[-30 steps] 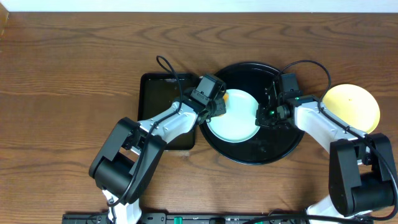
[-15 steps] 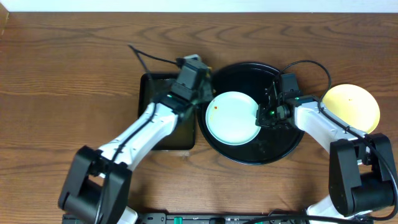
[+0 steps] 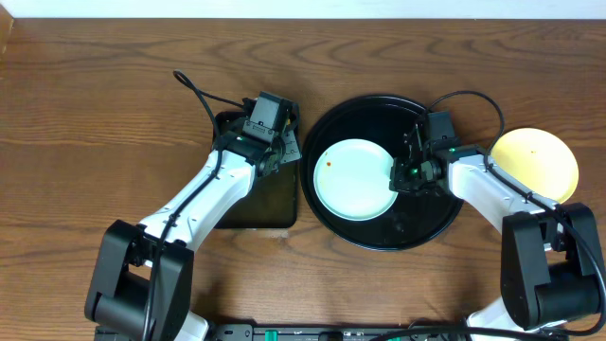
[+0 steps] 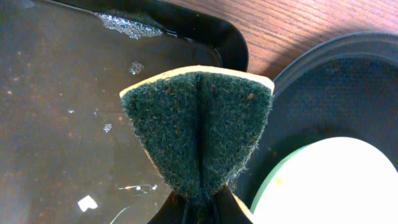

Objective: Clean dirty plates on tray and stack at the side

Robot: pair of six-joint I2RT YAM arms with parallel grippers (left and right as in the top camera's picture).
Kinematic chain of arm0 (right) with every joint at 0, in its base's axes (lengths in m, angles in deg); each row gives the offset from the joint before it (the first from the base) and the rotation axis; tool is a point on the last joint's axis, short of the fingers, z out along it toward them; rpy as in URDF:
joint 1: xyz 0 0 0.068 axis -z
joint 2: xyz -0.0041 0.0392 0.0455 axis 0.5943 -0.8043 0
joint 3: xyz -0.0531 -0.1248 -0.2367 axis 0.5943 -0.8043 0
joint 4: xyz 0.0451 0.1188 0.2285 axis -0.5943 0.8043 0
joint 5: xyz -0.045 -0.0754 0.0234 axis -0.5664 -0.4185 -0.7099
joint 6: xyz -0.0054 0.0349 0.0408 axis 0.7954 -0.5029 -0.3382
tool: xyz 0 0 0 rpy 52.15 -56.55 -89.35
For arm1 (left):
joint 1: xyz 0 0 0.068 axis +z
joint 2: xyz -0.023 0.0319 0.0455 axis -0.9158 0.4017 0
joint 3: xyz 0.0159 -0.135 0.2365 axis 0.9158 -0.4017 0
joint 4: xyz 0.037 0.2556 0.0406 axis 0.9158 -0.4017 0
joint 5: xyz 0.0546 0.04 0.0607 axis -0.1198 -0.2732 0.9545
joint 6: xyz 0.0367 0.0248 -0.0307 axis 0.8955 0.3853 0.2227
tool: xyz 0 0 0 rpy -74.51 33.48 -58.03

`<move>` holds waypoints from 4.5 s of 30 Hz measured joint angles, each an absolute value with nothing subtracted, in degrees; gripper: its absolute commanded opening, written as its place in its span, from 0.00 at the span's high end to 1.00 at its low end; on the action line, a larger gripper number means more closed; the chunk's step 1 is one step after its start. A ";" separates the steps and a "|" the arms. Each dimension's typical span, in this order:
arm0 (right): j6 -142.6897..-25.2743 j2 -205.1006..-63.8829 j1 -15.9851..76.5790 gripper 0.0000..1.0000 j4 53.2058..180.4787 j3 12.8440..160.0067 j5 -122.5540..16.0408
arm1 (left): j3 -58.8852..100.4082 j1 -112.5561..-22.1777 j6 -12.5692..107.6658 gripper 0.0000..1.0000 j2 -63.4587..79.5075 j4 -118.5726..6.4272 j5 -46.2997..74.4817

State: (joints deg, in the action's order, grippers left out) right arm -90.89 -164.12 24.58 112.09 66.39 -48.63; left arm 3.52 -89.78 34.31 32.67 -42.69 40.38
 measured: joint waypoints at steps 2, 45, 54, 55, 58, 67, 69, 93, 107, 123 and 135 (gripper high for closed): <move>-90.60 -164.12 24.58 0.99 111.85 66.39 -49.16 | 3.52 -89.78 34.34 0.92 32.67 -42.66 40.38; -55.44 -155.42 22.13 0.99 141.90 86.00 -69.03 | 3.52 -89.78 34.58 0.92 32.67 -44.83 40.38; -54.67 -155.42 22.13 0.99 147.52 86.20 -70.53 | 3.52 -89.78 34.58 0.92 32.67 -44.83 40.38; -54.67 -155.42 22.13 0.99 147.89 86.22 -71.17 | 3.52 -89.78 34.58 0.92 32.67 -44.83 40.38; -54.67 -155.42 22.13 0.99 148.74 86.28 -74.18 | 3.52 -89.78 34.58 0.92 32.67 -44.83 40.38; -54.54 -155.42 22.13 0.99 146.29 86.44 -90.86 | 3.52 -89.78 34.58 0.92 32.67 -44.83 40.38; -54.19 -155.42 22.11 0.99 146.12 86.46 -93.03 | 3.52 -89.78 34.58 0.92 32.67 -44.83 40.38; -50.74 -155.42 8.25 0.99 131.83 86.72 -111.08 | 3.52 -89.78 34.55 0.92 32.67 -44.83 40.38; -59.55 -155.42 9.50 0.99 132.79 86.76 -99.60 | 3.52 -89.78 34.58 0.92 32.67 -44.83 40.38; -67.85 -155.42 15.23 0.99 130.84 79.73 -66.56 | 3.49 -96.08 34.58 0.92 32.78 -37.90 35.66; -70.78 -155.42 15.25 0.99 124.22 71.92 -64.83 | 3.47 -105.74 34.58 0.92 40.78 -32.26 34.55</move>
State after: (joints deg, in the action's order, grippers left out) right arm -70.78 -155.42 15.25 124.22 71.92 -64.83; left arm 3.47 -105.74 34.58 40.78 -32.26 34.55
